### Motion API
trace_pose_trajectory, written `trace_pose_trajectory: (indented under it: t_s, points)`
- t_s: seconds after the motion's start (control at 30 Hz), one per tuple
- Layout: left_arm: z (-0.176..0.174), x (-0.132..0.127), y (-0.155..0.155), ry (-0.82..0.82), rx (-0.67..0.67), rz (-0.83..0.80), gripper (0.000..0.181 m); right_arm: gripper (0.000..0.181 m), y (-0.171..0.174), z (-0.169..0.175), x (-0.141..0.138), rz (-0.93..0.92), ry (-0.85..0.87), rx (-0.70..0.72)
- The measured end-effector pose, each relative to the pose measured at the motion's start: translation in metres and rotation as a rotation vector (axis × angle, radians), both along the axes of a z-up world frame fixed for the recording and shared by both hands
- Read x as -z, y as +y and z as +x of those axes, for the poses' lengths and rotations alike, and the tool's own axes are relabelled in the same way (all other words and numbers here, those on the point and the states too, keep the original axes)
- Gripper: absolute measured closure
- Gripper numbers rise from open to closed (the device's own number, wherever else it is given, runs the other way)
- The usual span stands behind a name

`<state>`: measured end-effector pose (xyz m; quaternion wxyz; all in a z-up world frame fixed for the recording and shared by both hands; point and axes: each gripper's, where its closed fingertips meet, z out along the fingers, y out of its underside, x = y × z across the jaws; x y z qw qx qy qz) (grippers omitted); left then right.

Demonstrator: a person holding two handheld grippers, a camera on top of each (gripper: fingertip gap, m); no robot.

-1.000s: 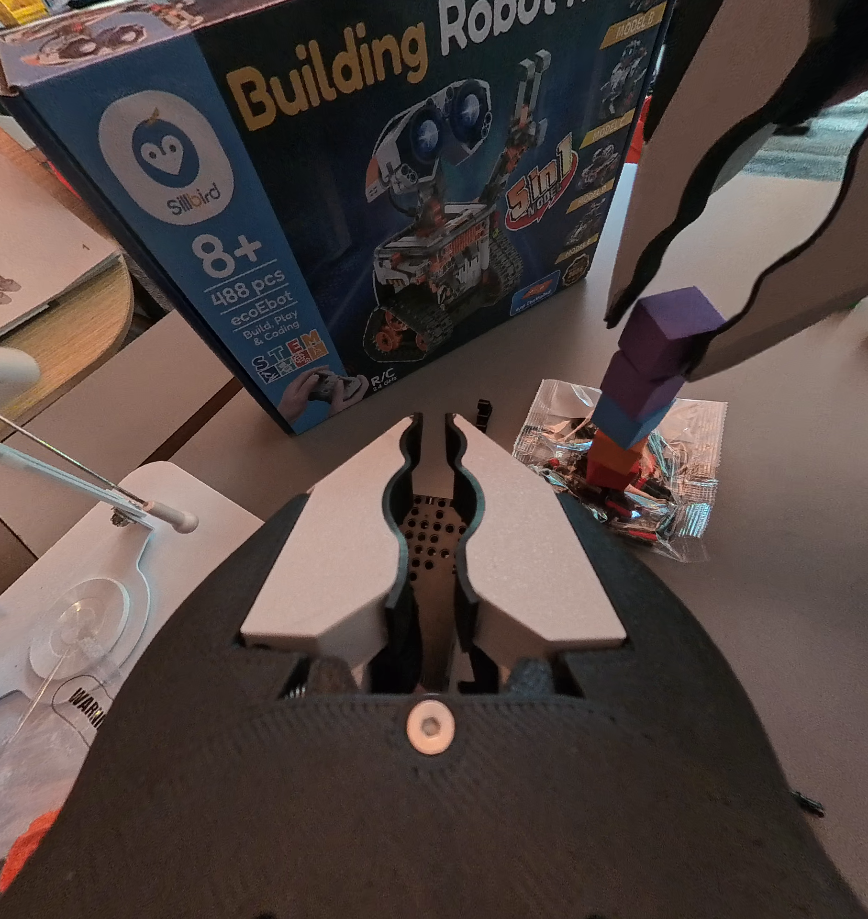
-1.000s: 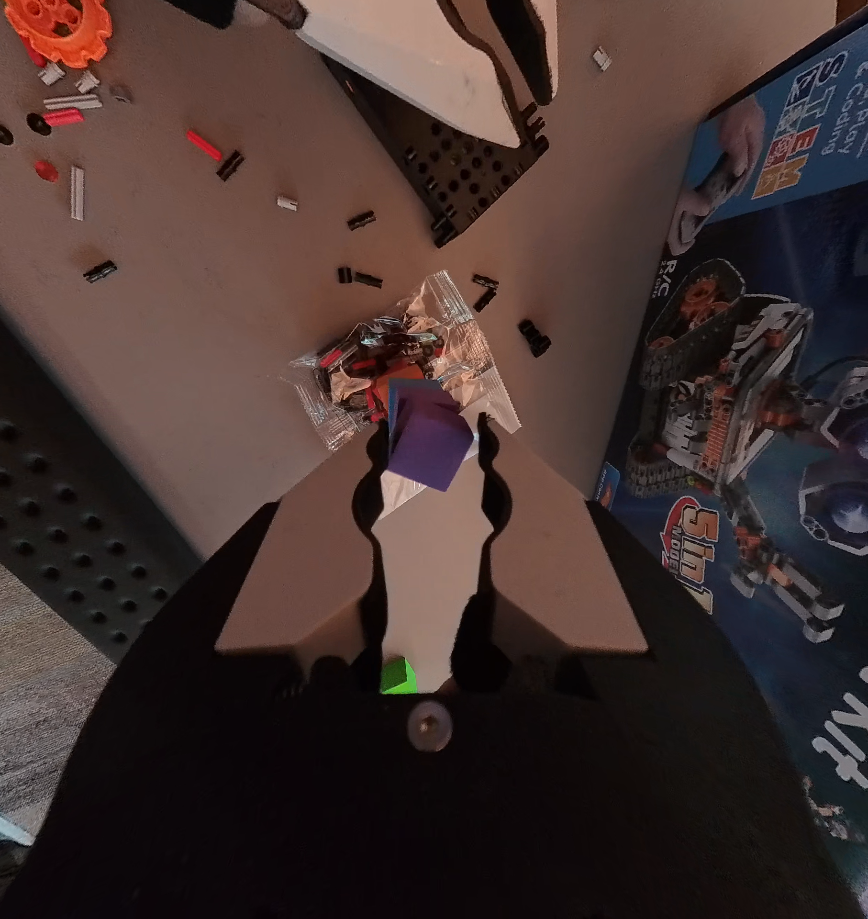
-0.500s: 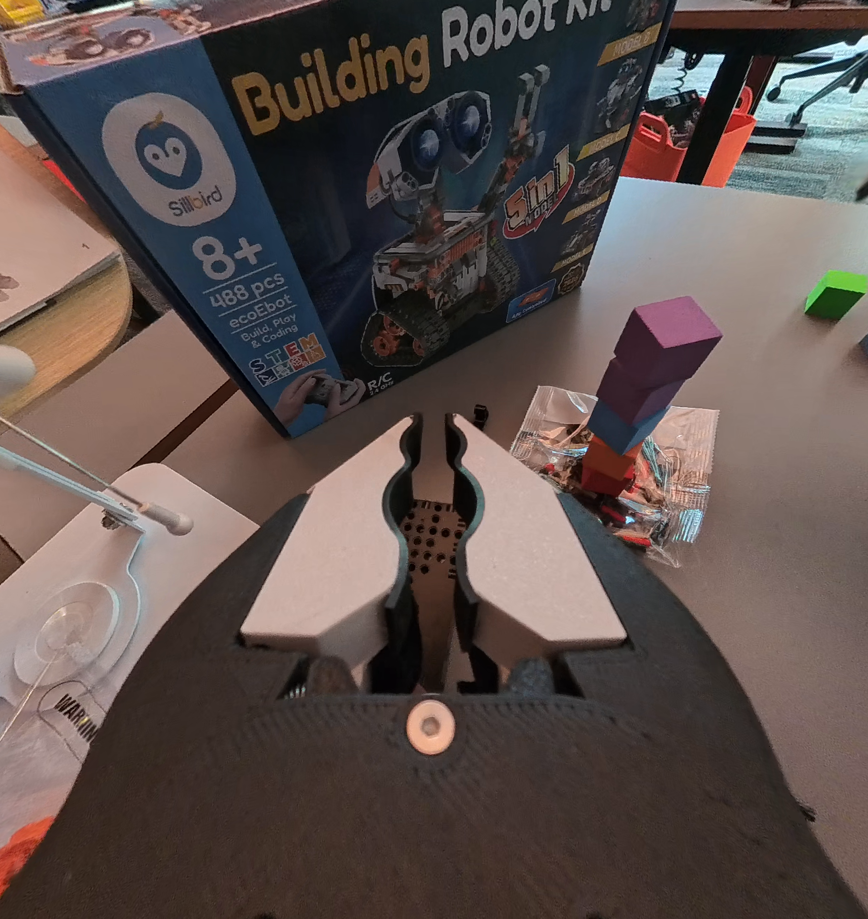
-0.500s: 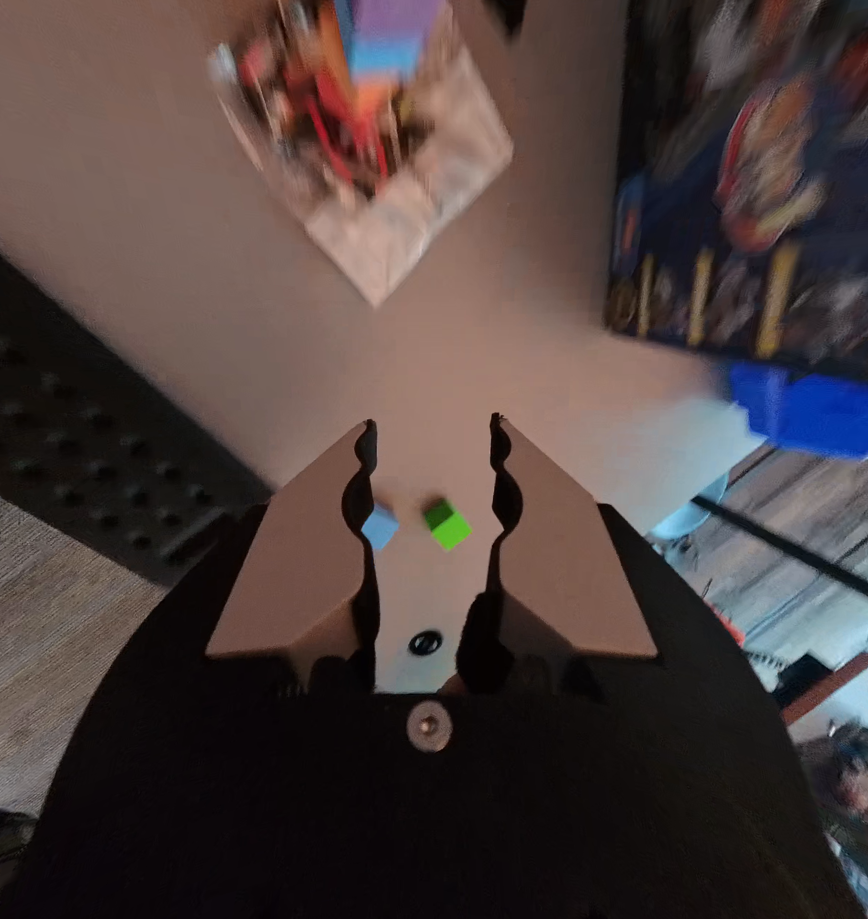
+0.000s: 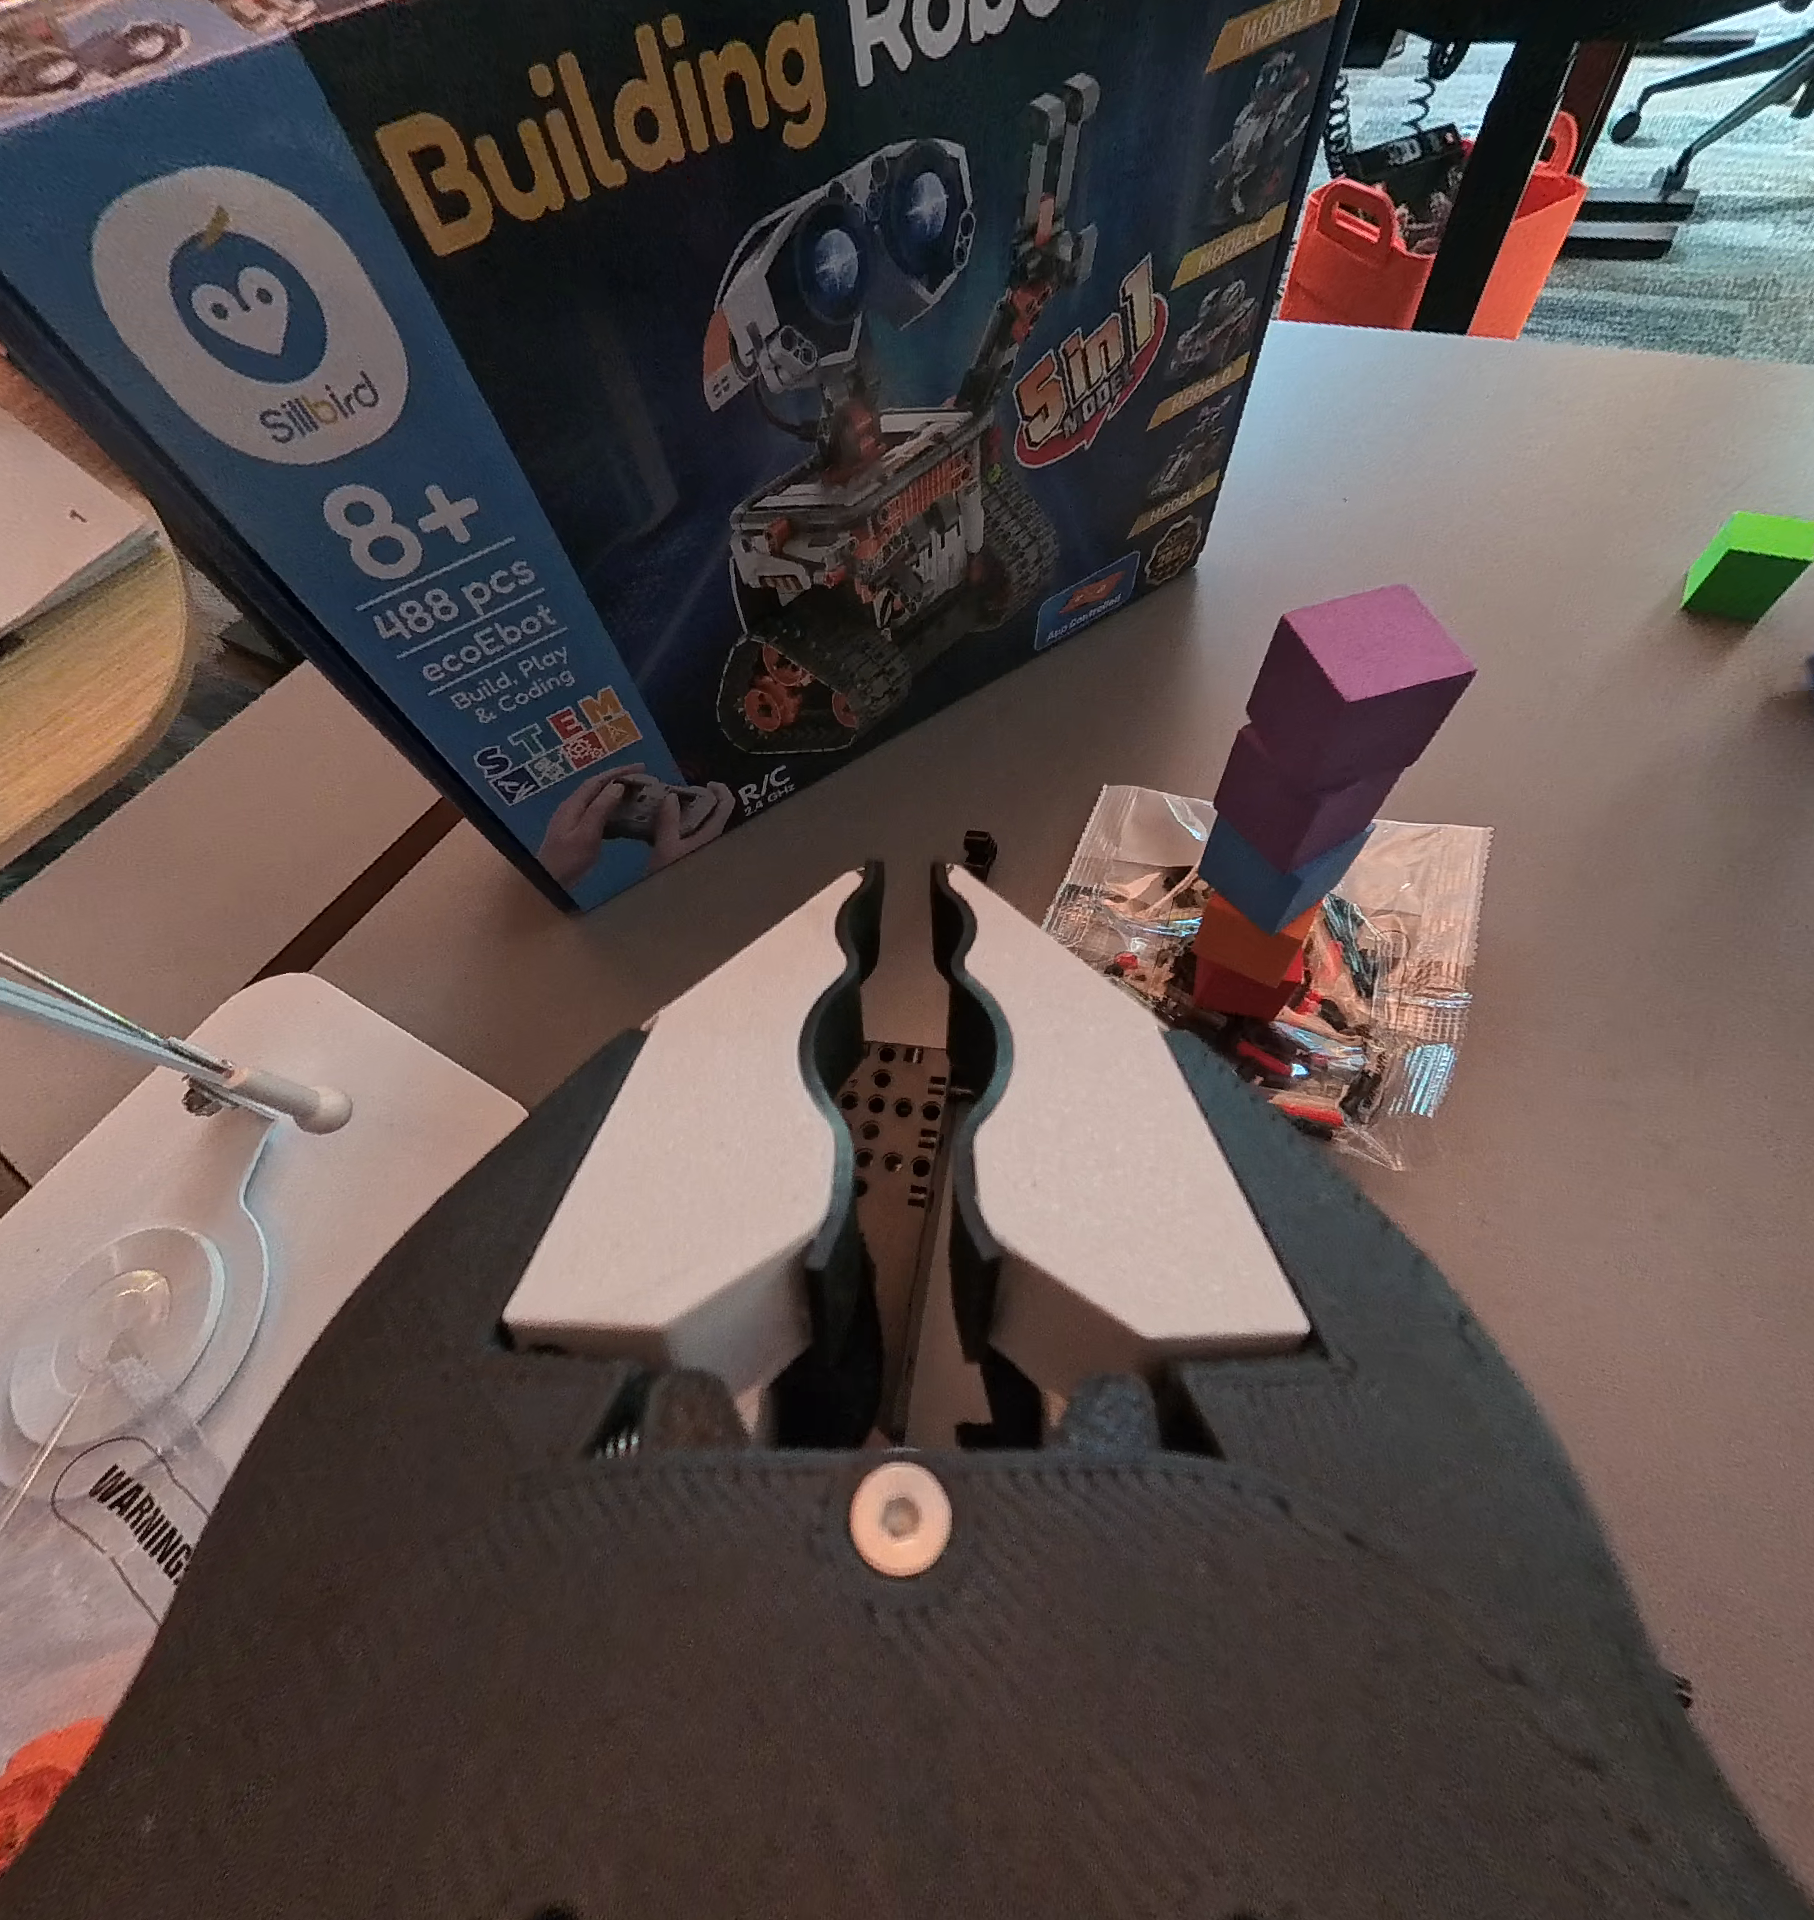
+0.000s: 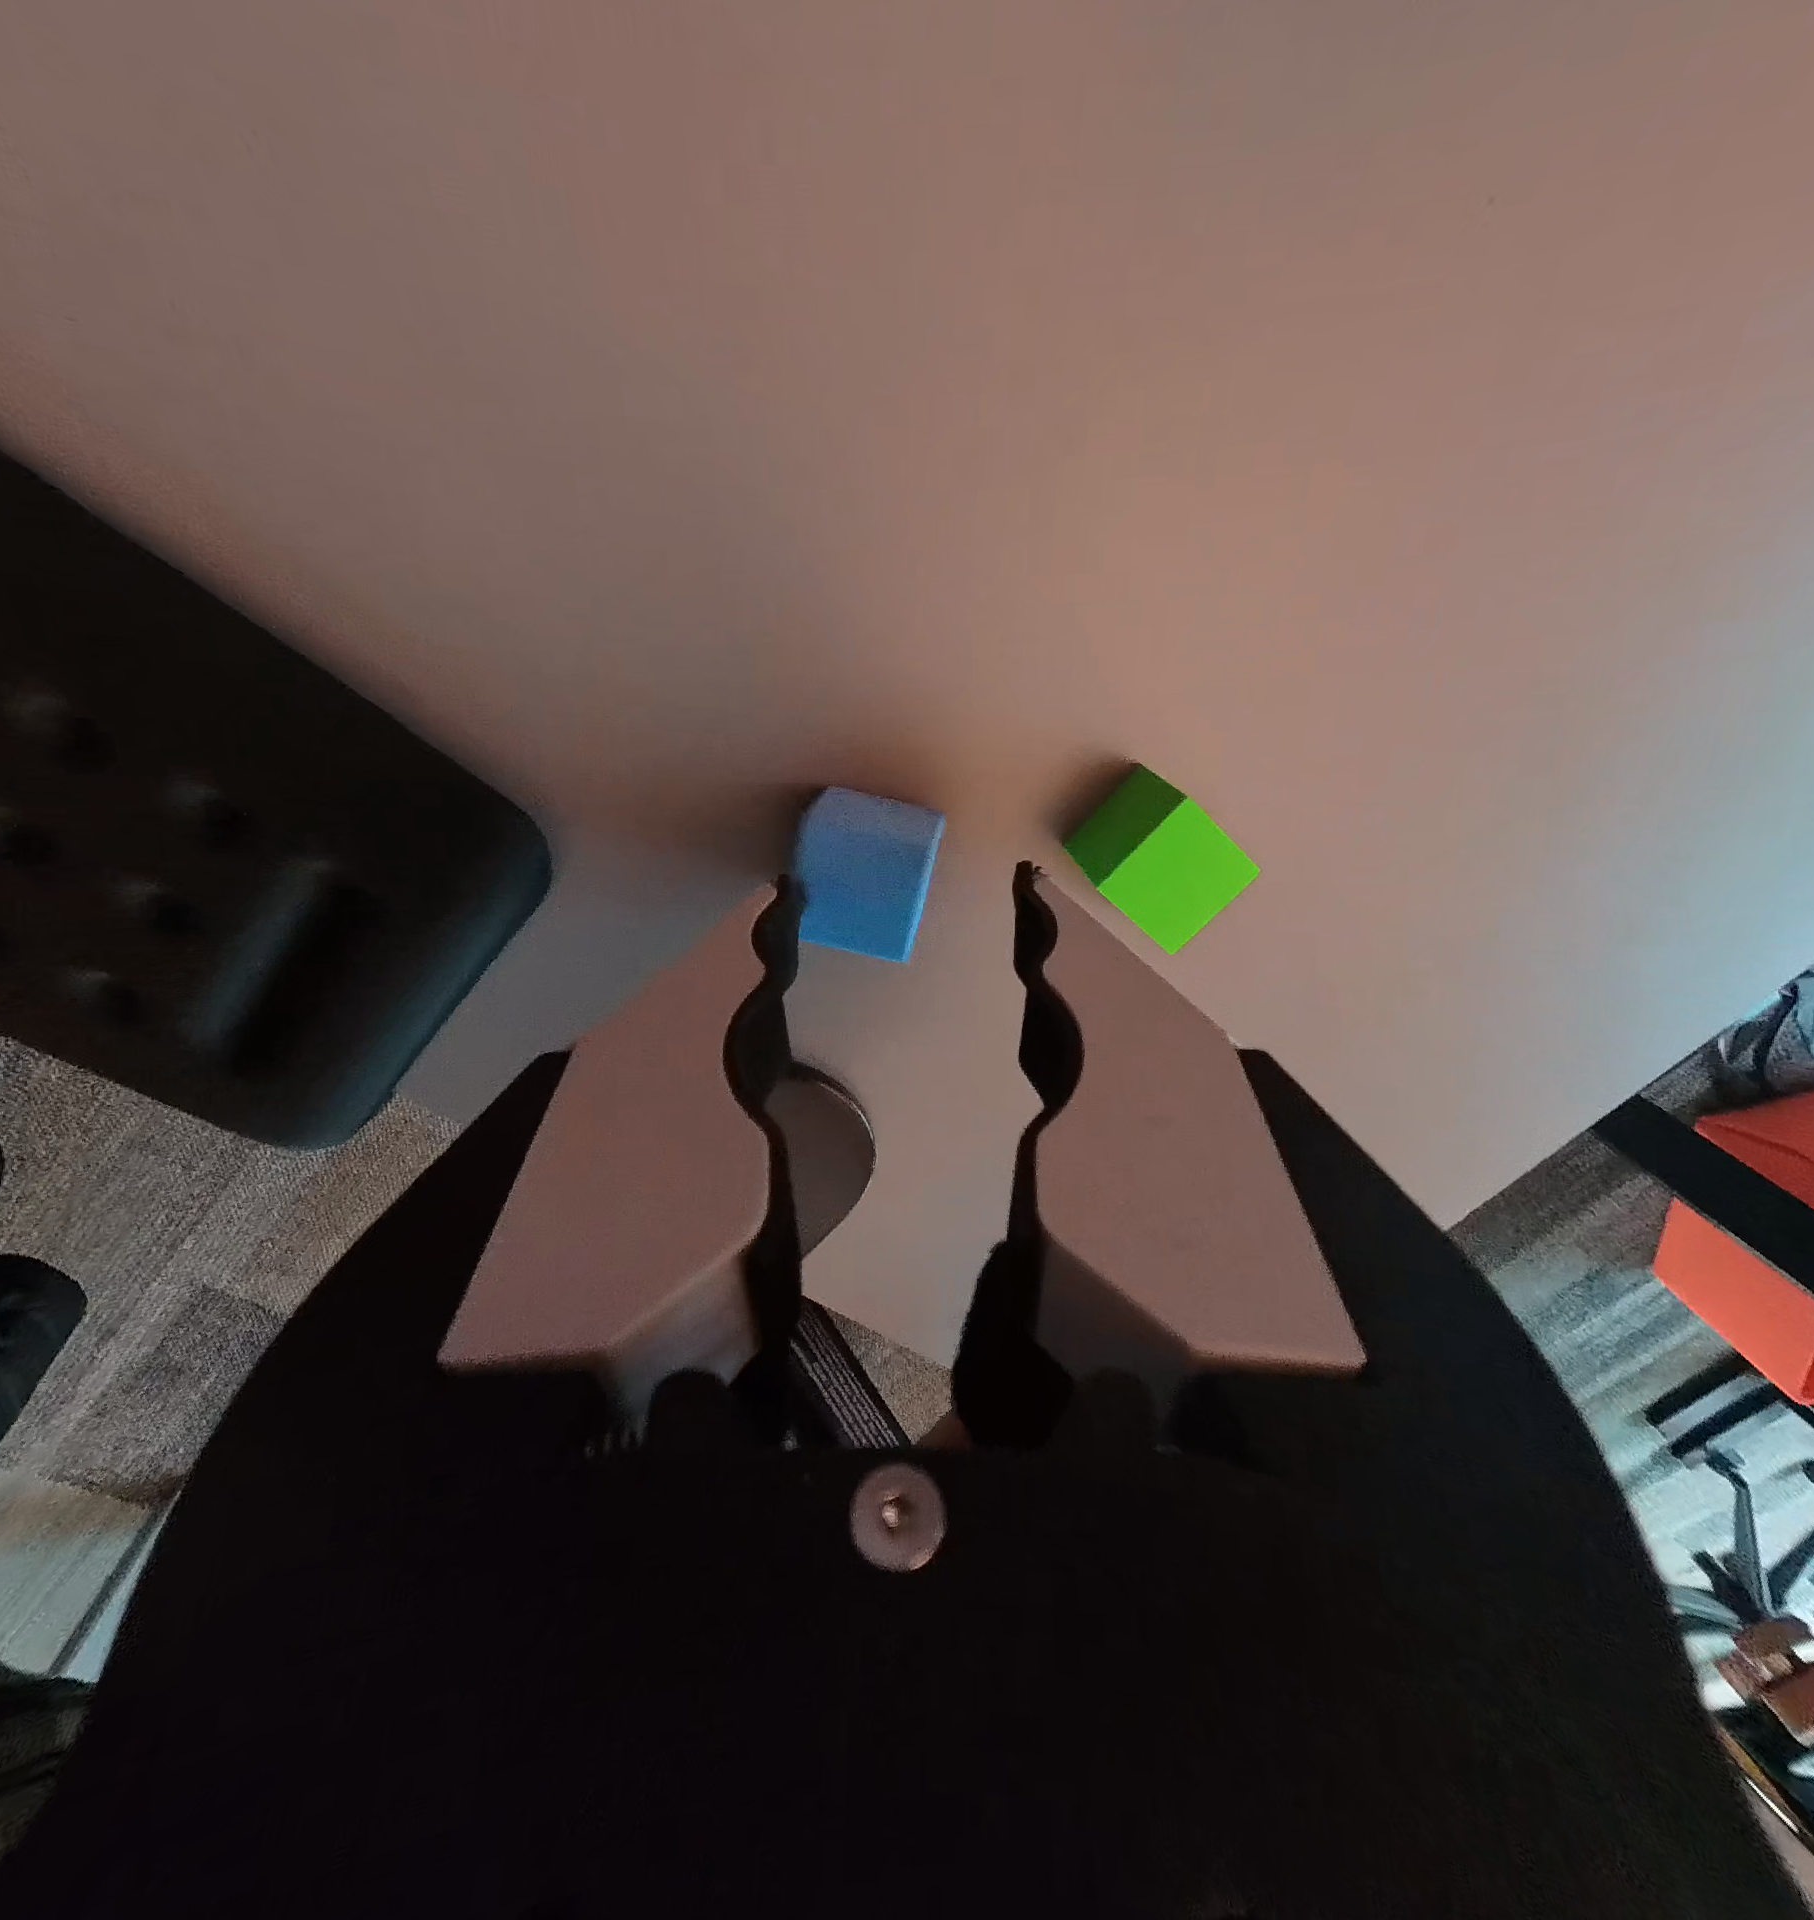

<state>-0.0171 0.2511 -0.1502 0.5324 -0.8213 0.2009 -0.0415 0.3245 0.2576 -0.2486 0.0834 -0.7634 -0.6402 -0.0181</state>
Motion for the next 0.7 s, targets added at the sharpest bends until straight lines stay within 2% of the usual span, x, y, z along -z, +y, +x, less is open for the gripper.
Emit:
trace_pose_trajectory:
  t_s: [0.13, 0.17, 0.23, 0.27, 0.37, 0.47, 0.6, 0.7]
  points:
    - [-0.002, -0.002, 0.000, -0.009, -0.003, 0.004, 0.174, 0.138, -0.004, -0.003, 0.001, -0.017, 0.027, 0.007]
    - [-0.001, -0.002, 0.000, -0.010, -0.003, 0.005, 0.174, 0.145, -0.005, -0.003, 0.005, -0.026, 0.020, 0.007]
    - [0.000, -0.002, 0.000, -0.007, 0.000, 0.004, 0.174, 0.147, -0.008, 0.000, 0.015, -0.045, -0.014, 0.001]
    - [0.000, -0.002, 0.000, -0.006, 0.001, 0.005, 0.174, 0.155, -0.010, 0.000, 0.018, -0.050, -0.015, -0.012]
    - [0.000, -0.002, 0.000, -0.007, 0.002, 0.006, 0.174, 0.155, -0.013, -0.013, 0.012, -0.055, 0.056, -0.029]
    - [0.001, -0.001, 0.001, -0.005, 0.002, 0.004, 0.174, 0.155, -0.010, -0.043, -0.018, -0.001, 0.167, -0.073]
    - [0.002, 0.001, 0.001, 0.003, 0.003, -0.002, 0.174, 0.155, -0.014, -0.120, -0.090, 0.095, 0.396, -0.191]
    - [0.000, 0.000, 0.001, 0.006, -0.001, -0.001, 0.174, 0.156, -0.022, -0.170, -0.131, 0.136, 0.451, -0.288]
